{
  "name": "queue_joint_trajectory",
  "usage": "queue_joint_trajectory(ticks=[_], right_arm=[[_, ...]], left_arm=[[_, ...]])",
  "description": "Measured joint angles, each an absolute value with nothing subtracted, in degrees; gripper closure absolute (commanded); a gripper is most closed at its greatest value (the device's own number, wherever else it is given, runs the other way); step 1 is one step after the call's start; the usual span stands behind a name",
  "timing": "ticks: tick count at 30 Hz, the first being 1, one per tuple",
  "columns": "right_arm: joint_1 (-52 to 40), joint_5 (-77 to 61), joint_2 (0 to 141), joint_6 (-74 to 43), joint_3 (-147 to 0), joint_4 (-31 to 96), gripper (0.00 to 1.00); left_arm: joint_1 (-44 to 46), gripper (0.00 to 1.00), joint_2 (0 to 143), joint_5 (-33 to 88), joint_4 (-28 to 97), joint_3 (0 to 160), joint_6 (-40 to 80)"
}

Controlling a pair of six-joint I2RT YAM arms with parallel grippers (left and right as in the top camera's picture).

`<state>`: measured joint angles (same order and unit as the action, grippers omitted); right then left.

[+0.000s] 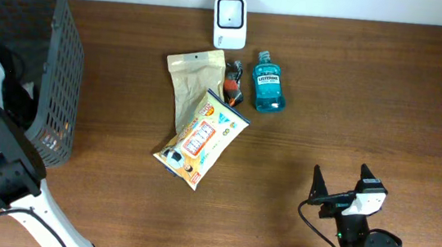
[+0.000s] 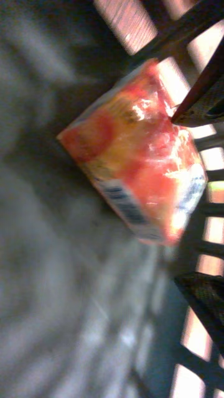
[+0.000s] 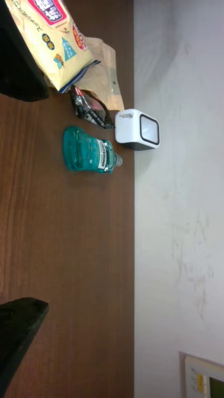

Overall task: Scan the item barcode
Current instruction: 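Reach into the basket and grasp the small orange box with the left gripper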

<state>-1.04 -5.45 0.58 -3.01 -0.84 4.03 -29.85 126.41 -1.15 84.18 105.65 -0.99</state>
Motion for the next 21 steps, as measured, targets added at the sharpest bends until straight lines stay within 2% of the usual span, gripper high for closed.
queue_joint_trajectory(ticks=[1,2,4,5,8,11,14,17,21], right_arm=[[-1.04,-5.45,0.58,-3.01,-0.84,4.01,0.02],[-1.04,-5.45,0.58,-2.98,-0.84,4.03,0.02],[-1.04,-5.45,0.58,-3.03,-0.84,4.03,0.02],[-1.04,-5.45,0.58,-3.03,-0.84,4.03,0.02],[-1.04,-5.45,0.58,-3.05,-0.84,4.01,0.02],[-1.04,-5.45,0.58,-3.03,-0.84,4.01,0.02],[-1.04,-5.45,0.58,-3.01,-0.84,4.01,0.02],[-1.04,-5.45,0.58,-3.01,-0.84,4.03,0.02],[-1.04,-5.45,0.58,-3.03,-0.84,4.03,0.02]], left_arm=[[-29.87,0.31,126.43,-0.58,82.39,103.13,-1.69],[-29.91,0.37,126.45,-0.27,81.28,101.78,-2.09],[-30.26,0.62,126.23,0.58,78.41,99.0,-3.29],[-30.39,0.65,126.28,0.03,77.43,98.1,-3.27],[-30.79,0.85,125.97,-0.84,76.53,97.36,-3.92],[-30.87,0.97,125.91,-0.8,76.51,97.51,-3.84],[-30.87,1.0,126.26,-0.58,78.28,99.79,-3.9],[-30.87,1.0,127.07,-0.16,83.96,110.72,-3.62],[-30.89,1.0,128.16,5.23,95.66,139.7,-3.22]])
